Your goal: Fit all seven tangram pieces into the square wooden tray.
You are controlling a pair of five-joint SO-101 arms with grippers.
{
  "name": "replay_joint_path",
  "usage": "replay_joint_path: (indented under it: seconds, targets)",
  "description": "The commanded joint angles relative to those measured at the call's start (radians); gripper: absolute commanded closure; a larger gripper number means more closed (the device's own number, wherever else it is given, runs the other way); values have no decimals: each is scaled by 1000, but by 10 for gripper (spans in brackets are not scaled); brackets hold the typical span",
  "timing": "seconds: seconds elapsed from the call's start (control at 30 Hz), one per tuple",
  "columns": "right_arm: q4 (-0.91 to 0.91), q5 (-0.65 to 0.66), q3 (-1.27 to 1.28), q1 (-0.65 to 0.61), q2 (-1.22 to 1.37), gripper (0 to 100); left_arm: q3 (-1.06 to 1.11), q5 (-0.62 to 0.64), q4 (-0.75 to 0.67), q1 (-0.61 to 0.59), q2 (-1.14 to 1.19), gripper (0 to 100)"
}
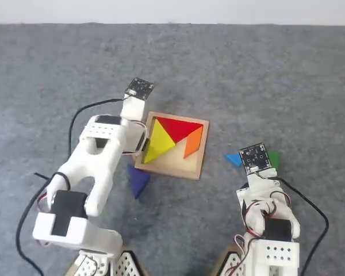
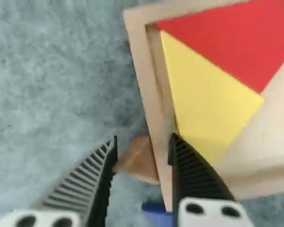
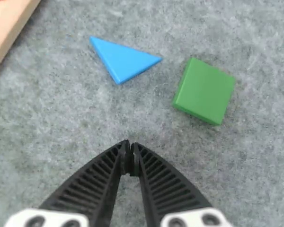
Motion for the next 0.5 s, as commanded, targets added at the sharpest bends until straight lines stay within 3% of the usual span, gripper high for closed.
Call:
replay_joint_path:
  seconds: [0.0,0.47]
  targets:
    - [2,11,14,4,-12,991,-79,-8,97,-54,-3,836]
    - [2,11,14,4,-12,991,-79,-14,71,-55,8,859]
